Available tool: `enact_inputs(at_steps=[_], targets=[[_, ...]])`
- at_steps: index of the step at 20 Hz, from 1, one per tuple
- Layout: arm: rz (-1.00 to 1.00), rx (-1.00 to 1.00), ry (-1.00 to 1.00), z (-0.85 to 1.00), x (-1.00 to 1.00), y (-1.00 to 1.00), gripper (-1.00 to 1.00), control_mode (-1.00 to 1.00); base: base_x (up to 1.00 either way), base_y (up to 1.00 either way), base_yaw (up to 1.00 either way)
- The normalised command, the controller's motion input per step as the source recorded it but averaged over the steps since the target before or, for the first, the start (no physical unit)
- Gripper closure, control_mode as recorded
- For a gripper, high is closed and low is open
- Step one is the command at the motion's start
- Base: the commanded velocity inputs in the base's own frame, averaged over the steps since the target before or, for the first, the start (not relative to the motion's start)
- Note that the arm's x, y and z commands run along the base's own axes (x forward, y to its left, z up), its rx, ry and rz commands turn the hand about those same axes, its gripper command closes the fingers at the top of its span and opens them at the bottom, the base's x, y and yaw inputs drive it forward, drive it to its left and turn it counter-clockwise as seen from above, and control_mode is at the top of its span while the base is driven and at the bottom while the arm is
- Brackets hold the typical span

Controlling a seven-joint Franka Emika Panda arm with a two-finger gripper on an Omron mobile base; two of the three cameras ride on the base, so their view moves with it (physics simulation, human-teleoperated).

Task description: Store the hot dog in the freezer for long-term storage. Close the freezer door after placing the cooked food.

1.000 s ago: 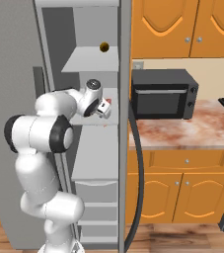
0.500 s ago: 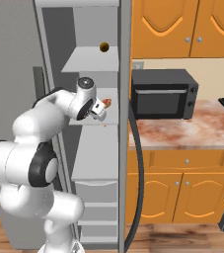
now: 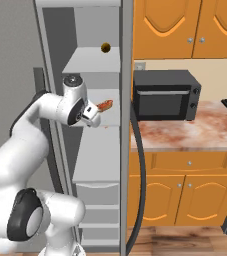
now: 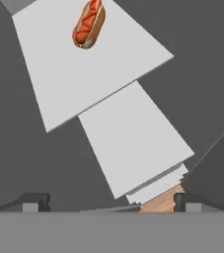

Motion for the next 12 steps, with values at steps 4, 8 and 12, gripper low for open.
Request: enact_inputs(at_steps=[4, 8, 12], targets=[[0.00, -0.15, 0.12, 0.17, -0.94, 0.00, -1.00, -1.00, 0.00, 0.00, 0.00], [0.01, -0.07, 0.20, 0.00, -0.74, 0.01, -1.00, -1.00, 0.00, 0.00, 0.00], [0.05, 0.00, 0.09, -0.09, -0.52, 0.28, -1.00, -1.00, 0.00, 0.00, 0.00]])
